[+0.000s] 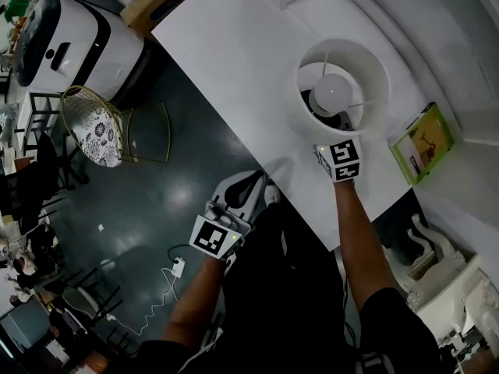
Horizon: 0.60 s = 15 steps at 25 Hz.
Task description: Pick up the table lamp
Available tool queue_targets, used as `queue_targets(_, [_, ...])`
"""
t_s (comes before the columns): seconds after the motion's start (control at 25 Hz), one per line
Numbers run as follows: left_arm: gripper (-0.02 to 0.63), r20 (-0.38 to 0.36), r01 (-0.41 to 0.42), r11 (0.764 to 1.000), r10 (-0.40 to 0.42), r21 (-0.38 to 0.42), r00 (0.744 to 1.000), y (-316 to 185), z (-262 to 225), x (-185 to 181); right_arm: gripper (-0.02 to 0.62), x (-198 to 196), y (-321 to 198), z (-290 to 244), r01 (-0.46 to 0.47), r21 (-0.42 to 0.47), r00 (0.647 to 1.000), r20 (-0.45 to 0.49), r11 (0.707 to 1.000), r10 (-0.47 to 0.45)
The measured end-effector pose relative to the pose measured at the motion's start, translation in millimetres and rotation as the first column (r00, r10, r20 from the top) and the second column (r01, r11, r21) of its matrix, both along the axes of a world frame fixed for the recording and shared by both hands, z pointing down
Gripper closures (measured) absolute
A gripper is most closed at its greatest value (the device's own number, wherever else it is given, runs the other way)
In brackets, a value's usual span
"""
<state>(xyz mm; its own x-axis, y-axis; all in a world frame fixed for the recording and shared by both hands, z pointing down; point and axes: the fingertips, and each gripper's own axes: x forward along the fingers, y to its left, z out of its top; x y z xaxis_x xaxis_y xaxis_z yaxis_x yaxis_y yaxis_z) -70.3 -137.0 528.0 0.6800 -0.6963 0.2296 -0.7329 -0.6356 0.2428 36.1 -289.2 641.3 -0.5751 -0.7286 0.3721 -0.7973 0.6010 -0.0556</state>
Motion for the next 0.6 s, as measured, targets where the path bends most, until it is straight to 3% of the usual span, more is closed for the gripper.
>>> queue_targets(0.6, [0.588,-0.002,0.004,1.000,-0.004,0.016,1.000,-0.6,-11.4,5.4,0.465,14.1,2.2,-20.1,-0.029,0.006,0.999,0.039,1.000,0.029])
